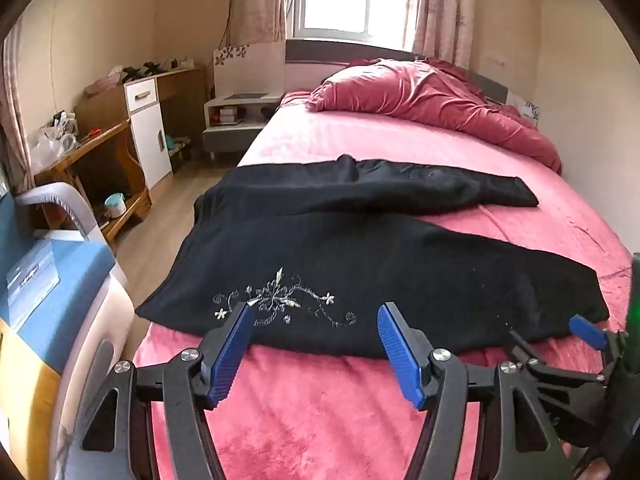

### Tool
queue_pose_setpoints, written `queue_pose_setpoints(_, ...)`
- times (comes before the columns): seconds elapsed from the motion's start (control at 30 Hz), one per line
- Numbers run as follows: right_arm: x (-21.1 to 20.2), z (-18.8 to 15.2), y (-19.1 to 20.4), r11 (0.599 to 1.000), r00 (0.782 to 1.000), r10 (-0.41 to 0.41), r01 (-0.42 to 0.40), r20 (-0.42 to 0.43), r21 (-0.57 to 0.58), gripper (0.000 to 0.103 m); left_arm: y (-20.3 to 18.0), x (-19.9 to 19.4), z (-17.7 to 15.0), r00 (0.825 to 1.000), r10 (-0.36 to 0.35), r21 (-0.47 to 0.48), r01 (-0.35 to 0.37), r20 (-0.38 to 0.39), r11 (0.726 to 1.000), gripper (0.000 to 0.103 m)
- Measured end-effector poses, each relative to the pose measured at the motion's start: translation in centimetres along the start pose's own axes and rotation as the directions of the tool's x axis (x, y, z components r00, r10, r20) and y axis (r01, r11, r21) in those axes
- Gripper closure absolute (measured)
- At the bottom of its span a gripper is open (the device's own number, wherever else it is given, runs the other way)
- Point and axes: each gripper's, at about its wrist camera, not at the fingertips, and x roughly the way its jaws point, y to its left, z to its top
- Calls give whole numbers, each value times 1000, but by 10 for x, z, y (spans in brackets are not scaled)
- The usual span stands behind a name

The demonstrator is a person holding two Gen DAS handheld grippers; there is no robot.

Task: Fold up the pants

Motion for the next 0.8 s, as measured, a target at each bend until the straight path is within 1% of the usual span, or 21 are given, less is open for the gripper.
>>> queue_pose_setpoints(0.07, 3, 1, -1, 1000, 1000, 5, -5, 3, 4, 0, 2, -5, -7, 1000, 2, -15, -2, -6, 1000, 37)
queue_pose_setpoints(0.1, 6, 2, -2, 1000, 1000, 7, -7, 2, 6, 0, 3, -1, -5, 1000, 7, -19, -7, -30, 1000, 37)
queue_pose_setpoints(0.13, -3, 3, 0, 1000, 999, -9, 8, 41, 6, 0, 7, 11, -3, 998, 1, -28, -2, -65, 1000, 37)
queue_pose_setpoints(0.17, -7, 1, -3, 1000, 999, -6, 5, 54, 13, 0, 3, 16, -6, 998, 16, -15, -17, -69, 1000, 37)
queue_pose_setpoints(0.27, -11, 2, -5, 1000, 999, -9, 9, 46, 17, 0, 3, 17, -5, 997, 16, -13, -17, -71, 1000, 37)
queue_pose_setpoints(0.43, -10, 0, -5, 1000, 999, -13, 12, 51, 26, 0, 4, 13, -7, 998, 11, -4, -11, -54, 1000, 37)
queue_pose_setpoints(0.8, -11, -5, -9, 999, 998, -21, 20, 55, 28, 0, 6, 12, -13, 998, 16, -14, -17, -66, 1000, 37)
